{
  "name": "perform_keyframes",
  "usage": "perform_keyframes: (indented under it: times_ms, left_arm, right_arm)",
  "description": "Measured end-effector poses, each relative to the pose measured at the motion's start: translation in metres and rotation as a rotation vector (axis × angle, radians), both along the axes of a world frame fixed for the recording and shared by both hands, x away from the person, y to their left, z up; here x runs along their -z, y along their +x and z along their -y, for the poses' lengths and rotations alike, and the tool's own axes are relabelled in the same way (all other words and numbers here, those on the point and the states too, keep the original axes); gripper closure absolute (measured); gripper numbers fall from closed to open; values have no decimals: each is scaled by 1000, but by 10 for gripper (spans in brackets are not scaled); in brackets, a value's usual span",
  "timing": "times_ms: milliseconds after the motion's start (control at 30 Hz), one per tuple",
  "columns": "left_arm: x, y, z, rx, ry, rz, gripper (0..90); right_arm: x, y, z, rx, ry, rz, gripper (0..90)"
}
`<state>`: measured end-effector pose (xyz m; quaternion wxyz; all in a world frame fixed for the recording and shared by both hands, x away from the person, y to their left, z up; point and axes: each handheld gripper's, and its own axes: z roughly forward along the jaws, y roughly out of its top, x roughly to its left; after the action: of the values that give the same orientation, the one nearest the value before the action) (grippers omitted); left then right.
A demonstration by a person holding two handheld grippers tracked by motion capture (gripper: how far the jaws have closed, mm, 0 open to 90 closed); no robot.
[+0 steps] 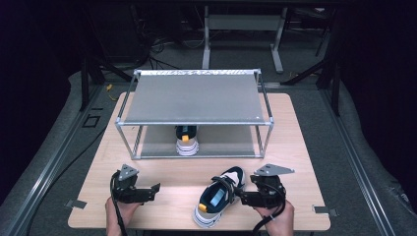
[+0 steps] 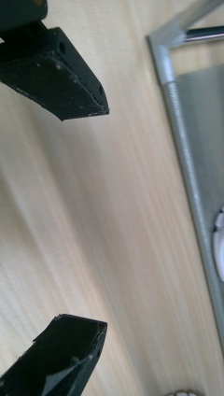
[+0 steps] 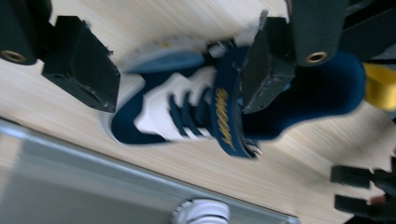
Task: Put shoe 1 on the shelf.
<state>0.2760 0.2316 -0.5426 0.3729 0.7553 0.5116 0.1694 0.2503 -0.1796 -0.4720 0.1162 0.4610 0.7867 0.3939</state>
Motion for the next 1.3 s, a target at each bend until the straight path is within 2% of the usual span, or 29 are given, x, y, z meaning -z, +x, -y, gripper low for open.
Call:
perform_keyframes:
  times_ms: [100,300,367,600,767,1033,1100,1300]
  left_arm:
    - [3,-4,-5,-1,-8,-6,0]
    - [7,-12,-11,1,-30,-7,4]
    - [8,-13,-12,-5,-28,1,9]
    - [10,-13,-10,18,-3,-19,8]
    - [10,-14,-10,26,3,-25,3]
    - [7,-17,-10,29,-5,-20,1]
    - [6,-18,-10,29,-5,-14,1]
    - [6,-18,-11,25,-8,-13,1]
  right_arm:
    - [-5,10,-16,-37,7,-15,339]
    - [0,26,-36,-85,3,-102,484]
    - [2,27,-39,-87,-3,-117,521]
    - [8,30,-46,-92,-26,-154,655]
    - [9,30,-46,-93,-29,-140,718]
    - [5,31,-45,-128,-48,-95,739]
    - [2,33,-43,-136,-54,-74,739]
    - [0,48,-39,-153,-47,-69,739]
